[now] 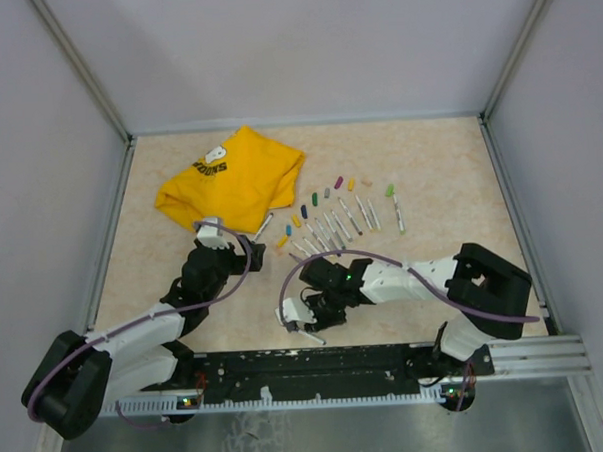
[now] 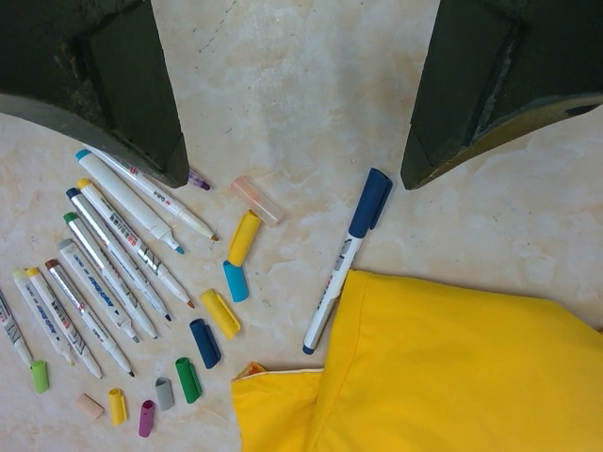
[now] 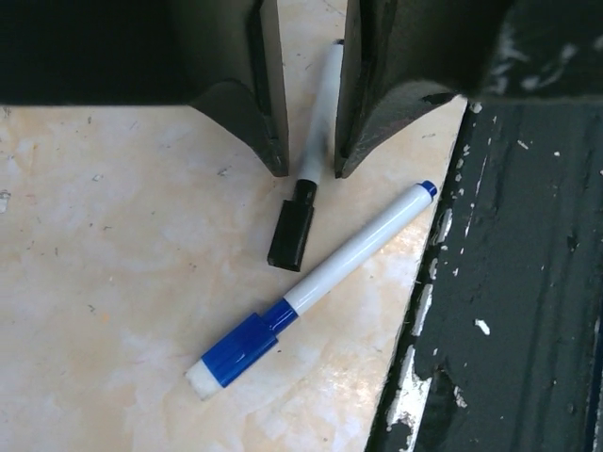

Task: Open the pen caps
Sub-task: Pick up the pen from the center of the board.

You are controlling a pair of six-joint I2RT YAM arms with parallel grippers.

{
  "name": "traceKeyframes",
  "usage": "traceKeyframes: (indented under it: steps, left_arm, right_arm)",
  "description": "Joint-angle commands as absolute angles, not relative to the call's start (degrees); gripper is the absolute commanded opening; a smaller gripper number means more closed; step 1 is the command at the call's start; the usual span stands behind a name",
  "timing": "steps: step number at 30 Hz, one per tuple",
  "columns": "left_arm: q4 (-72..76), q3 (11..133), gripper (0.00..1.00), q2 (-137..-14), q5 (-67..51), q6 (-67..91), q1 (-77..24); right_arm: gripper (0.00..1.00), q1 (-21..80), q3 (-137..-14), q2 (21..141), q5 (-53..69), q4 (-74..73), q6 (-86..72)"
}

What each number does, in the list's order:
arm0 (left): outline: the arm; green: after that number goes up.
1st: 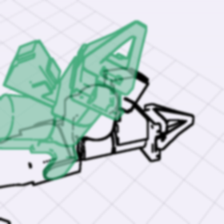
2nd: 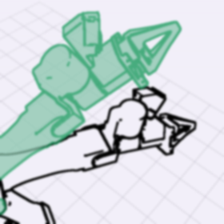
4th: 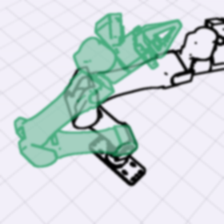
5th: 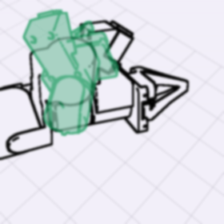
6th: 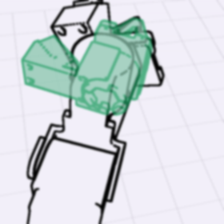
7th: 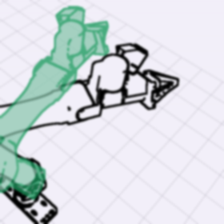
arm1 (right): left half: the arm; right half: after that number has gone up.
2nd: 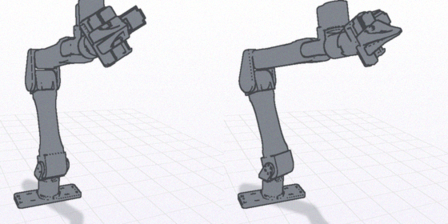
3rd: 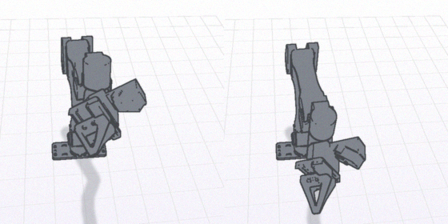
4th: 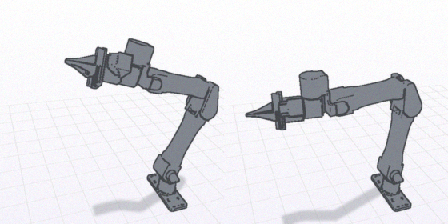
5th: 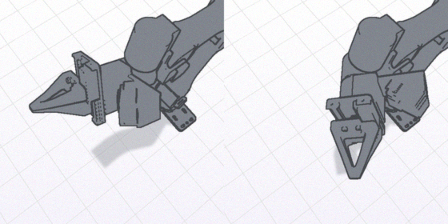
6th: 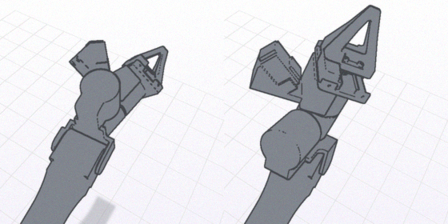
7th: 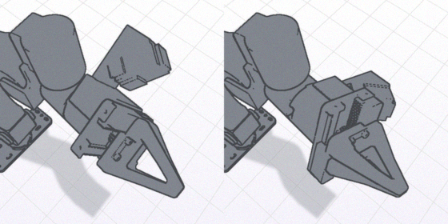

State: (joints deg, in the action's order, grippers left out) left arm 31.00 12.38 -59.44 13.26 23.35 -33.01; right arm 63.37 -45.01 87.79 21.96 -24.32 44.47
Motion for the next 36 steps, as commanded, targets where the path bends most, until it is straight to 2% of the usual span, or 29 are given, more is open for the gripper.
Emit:
traceKeyframes:
  steps: [1,5,6,15,19,24,28,32,36]
  left_arm:
    - [32.87,12.02,0.99,-58.6,13.8,23.6,-32.81]
    - [32.87,12.04,1.0,-58.7,13.8,23.64,-32.78]
    - [32.92,12.04,0.99,-58.75,13.8,23.64,-32.78]
    - [32.95,12.13,0.99,-58.97,14.07,23.98,-32.83]
    - [33.0,12.13,0.99,-58.93,14.14,24.06,-32.78]
    - [32.96,11.74,0.99,-57.92,14.15,24.09,-32.81]
    - [32.55,10.82,0.99,-55.65,13.71,24.66,-32.78]
    - [33.2,8.77,1.0,-52.94,10.85,27.01,-32.78]
    - [35.25,6.95,0.99,-50.8,6.57,29.58,-32.78]
  right_arm:
    - [0.22,63.81,-46.78,88.5,18.34,-22.62,42.69]
    - [0.01,62.82,-47.59,89.25,16.21,-22.46,41.16]
    - [0.0,62.34,-47.89,89.48,15.85,-22.52,40.69]
    - [0.0,58.01,-48.43,88.86,12.0,-20.52,37.68]
    - [0.1,57.88,-48.34,89.16,11.64,-20.47,37.78]
    - [0.11,57.83,-48.42,90.33,10.05,-20.21,37.59]
    - [0.09,57.83,-48.51,90.68,9.56,-19.84,37.18]
    - [0.0,57.31,-48.97,90.42,10.7,-19.98,36.12]
    - [0.0,54.6,-49.52,88.55,15.1,-20.35,34.92]
